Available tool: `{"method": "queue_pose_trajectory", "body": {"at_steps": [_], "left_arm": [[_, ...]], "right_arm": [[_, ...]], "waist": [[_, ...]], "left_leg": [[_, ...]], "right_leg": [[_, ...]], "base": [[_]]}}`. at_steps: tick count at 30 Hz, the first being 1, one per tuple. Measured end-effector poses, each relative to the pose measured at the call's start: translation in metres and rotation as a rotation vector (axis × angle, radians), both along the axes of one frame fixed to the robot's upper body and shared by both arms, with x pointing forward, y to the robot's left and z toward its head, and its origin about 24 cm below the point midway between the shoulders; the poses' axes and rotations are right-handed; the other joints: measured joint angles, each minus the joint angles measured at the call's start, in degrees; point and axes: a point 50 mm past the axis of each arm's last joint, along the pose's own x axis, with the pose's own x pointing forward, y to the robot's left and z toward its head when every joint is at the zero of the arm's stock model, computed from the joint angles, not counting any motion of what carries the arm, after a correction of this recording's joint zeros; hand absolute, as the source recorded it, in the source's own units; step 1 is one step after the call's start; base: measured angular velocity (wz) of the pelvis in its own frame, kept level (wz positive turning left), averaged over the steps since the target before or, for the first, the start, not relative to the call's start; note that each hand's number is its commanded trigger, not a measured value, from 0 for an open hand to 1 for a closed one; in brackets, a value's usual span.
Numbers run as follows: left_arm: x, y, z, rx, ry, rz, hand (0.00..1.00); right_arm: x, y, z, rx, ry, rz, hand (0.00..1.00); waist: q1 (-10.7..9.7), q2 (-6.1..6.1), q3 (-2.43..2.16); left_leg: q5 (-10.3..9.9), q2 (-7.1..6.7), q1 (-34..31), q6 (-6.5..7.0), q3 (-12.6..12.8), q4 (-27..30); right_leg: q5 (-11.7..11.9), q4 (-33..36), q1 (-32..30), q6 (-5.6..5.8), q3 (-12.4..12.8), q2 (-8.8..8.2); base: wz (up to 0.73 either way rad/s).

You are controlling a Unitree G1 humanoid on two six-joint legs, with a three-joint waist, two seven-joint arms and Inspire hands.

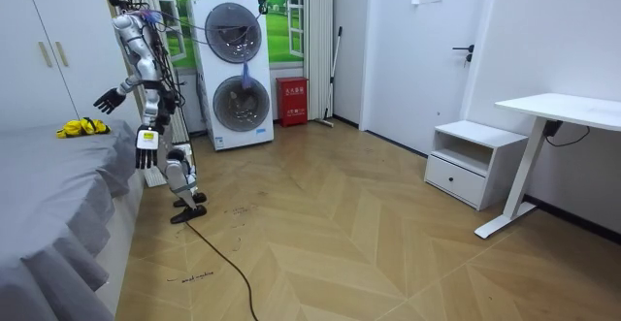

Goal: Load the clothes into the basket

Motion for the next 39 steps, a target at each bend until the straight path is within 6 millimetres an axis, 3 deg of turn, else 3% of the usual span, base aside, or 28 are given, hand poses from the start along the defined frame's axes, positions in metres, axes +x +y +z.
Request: {"method": "queue_pose_trajectory", "body": {"at_steps": [8,12,19,22,28,33,36,37,39], "left_arm": [[0.001,0.004,0.0,-0.02,0.02,-0.011,0.0],[0.002,0.004,0.0,-0.021,0.021,-0.01,0.0],[0.01,0.004,-0.001,-0.03,0.035,-0.024,0.0],[0.01,0.004,-0.001,-0.032,0.052,-0.027,0.0],[0.011,0.005,-0.001,-0.029,0.064,-0.059,0.0],[0.006,0.007,-0.002,-0.026,0.098,-0.056,0.0],[0.005,0.007,-0.003,-0.015,0.119,-0.047,0.0],[0.005,0.007,-0.003,-0.011,0.118,-0.046,0.0],[0.007,0.008,-0.002,0.0,0.124,-0.051,0.0]], "right_arm": [[0.024,0.011,0.015,-0.061,-0.048,0.092,0.0],[0.028,0.022,0.012,-0.056,-0.036,0.18,0.0],[0.038,0.021,0.006,-0.053,0.036,0.188,0.0],[0.046,0.012,0.005,-0.08,0.077,0.181,0.0],[0.043,-0.003,-0.004,-0.151,0.188,0.199,0.0],[0.027,-0.016,-0.021,-0.166,0.327,0.156,0.0],[0.022,-0.028,-0.021,-0.159,0.346,0.091,0.0],[0.021,-0.031,-0.02,-0.162,0.35,0.08,0.11],[0.022,-0.04,-0.017,-0.167,0.368,0.051,1.0]], "waist": [[1.19,0.0,0.07],[1.96,-0.31,0.26],[3.24,-0.54,0.33],[3.61,-0.69,0.42],[4.69,-0.92,0.63],[4.74,-1.03,0.76],[4.29,-0.99,0.9],[4.38,-1.01,0.94],[4.35,-0.95,1.06]], "left_leg": [[0.01,0.1,-1.75,-0.02,-1.26,-0.01],[0.1,0.04,-2.65,0.05,-1.38,0.16],[0.9,-0.71,-5.73,0.69,-3.28,0.27],[0.96,-0.9,-6.41,0.78,-3.69,0.23],[0.98,-0.94,-6.63,0.75,-4.1,0.12],[1.04,-1.05,-6.62,0.85,-4.29,0.16],[1.45,-1.37,-7.22,1.0,-4.93,0.25],[1.52,-1.4,-7.28,1.01,-5.0,0.25],[1.93,-1.64,-7.87,1.04,-5.64,0.23]], "right_leg": [[0.0,-0.14,-0.92,0.0,-2.53,-0.12],[0.02,-0.73,-1.23,-0.04,-3.43,-0.31],[0.22,-0.7,-3.66,0.26,-5.23,-1.09],[0.29,-0.7,-4.15,0.38,-5.72,-1.21],[0.29,-0.82,-4.18,0.38,-7.09,-1.36],[0.3,-0.83,-4.02,0.39,-7.45,-1.5],[0.29,-1.02,-4.02,0.4,-8.7,-1.82],[0.29,-1.03,-4.04,0.4,-8.75,-1.85],[0.28,-1.17,-4.37,0.42,-9.13,-2.03]], "base": [[0.09],[0.08],[0.14],[0.07],[0.05],[0.01],[0.17],[0.16],[0.14]]}}
